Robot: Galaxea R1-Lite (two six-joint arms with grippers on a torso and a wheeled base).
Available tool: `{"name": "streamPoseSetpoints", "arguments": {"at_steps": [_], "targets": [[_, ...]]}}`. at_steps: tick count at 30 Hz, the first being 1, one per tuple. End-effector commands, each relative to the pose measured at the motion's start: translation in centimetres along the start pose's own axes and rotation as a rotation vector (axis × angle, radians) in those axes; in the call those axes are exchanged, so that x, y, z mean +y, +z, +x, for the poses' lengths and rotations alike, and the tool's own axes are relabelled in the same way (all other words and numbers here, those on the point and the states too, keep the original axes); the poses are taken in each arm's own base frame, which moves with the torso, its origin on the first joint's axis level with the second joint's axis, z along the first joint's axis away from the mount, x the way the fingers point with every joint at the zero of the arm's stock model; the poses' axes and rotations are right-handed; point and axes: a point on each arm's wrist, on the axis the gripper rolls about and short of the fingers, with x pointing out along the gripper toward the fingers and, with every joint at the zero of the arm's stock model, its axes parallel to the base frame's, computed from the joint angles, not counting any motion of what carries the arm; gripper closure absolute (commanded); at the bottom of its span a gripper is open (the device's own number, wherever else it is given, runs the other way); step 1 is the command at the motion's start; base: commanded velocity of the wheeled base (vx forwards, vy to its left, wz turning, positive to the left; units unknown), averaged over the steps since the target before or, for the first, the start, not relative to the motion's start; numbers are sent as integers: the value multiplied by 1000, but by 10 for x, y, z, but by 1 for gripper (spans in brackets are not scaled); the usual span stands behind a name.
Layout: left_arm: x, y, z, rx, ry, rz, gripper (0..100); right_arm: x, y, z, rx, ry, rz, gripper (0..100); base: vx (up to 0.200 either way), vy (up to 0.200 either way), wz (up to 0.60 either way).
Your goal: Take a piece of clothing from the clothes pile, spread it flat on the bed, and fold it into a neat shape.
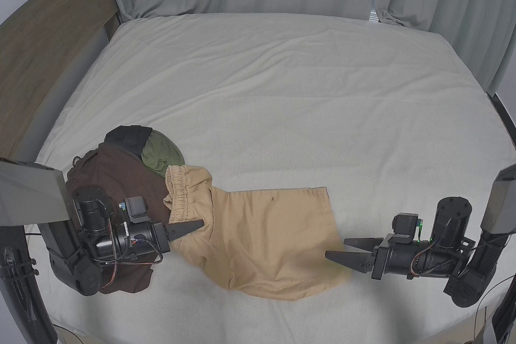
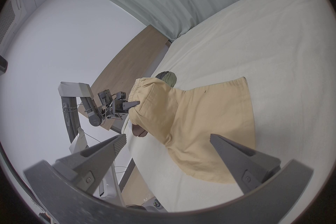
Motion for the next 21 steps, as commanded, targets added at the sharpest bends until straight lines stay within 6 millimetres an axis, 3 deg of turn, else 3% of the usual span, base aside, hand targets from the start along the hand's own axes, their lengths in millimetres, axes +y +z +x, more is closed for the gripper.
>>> {"name": "streamPoseSetpoints", "arguments": {"at_steps": [1, 21], "targets": [[-2, -2, 8, 11, -15, 6, 100, 0, 1, -1, -6, -1, -1, 0, 0, 0, 0], [-18, -7, 41, 22, -53, -29, 100, -1, 5, -2, -25, -5, -7, 0, 0, 0, 0]]}}
